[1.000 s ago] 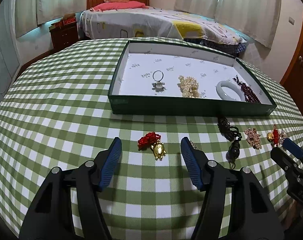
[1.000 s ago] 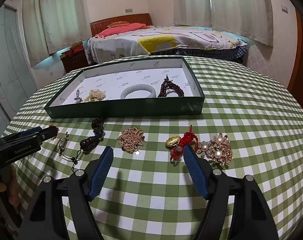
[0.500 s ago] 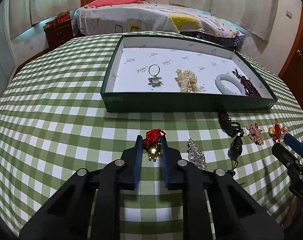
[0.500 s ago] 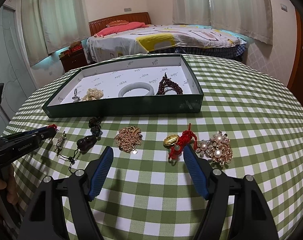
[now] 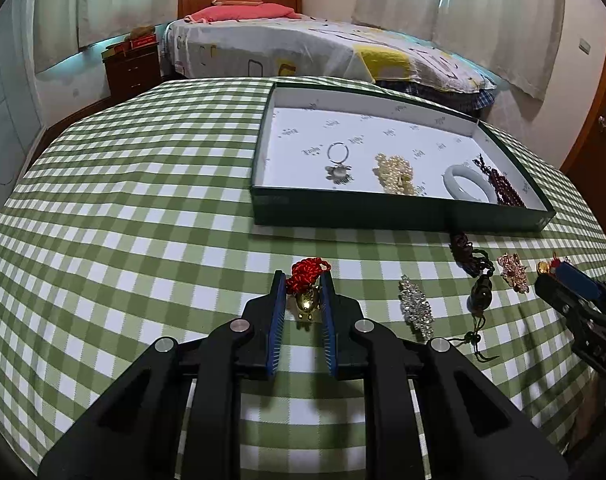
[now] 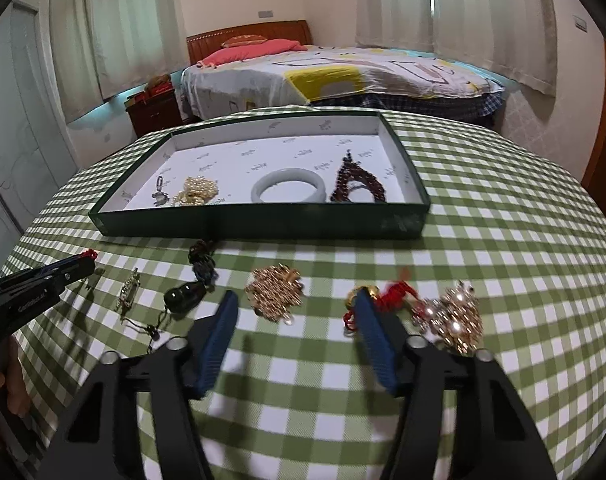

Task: Organize jewelry
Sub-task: 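Grasp the red brooch with the left tool while the right tool grasps the gold chain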

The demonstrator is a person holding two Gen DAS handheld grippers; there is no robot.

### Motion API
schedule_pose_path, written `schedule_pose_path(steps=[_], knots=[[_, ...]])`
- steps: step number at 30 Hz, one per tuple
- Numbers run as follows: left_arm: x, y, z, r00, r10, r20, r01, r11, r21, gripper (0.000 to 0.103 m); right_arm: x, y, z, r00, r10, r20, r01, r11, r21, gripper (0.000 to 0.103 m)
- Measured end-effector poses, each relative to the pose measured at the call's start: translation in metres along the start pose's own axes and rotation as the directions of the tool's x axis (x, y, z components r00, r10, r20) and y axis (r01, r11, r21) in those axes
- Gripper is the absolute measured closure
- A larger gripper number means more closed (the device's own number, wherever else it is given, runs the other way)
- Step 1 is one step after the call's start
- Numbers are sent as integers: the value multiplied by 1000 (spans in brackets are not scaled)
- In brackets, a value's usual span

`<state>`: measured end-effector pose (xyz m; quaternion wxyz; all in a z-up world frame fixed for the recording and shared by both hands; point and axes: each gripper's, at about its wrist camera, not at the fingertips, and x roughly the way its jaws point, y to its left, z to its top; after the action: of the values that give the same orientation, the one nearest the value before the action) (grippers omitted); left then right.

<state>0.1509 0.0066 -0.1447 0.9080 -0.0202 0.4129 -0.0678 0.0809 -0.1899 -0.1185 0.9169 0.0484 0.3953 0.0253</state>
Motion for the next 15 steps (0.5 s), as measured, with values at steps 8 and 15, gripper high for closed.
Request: schedule_pose_path(steps=[8, 15], knots=[[-2, 11, 1, 1000, 7, 4, -7, 1000, -27, 86, 22, 8, 15, 998, 6, -66, -8, 1000, -25, 47], [-2, 15, -1, 1000, 11, -1, -11, 999, -33, 86, 30, 9, 15, 994, 2, -112, -6, 999, -35, 58]])
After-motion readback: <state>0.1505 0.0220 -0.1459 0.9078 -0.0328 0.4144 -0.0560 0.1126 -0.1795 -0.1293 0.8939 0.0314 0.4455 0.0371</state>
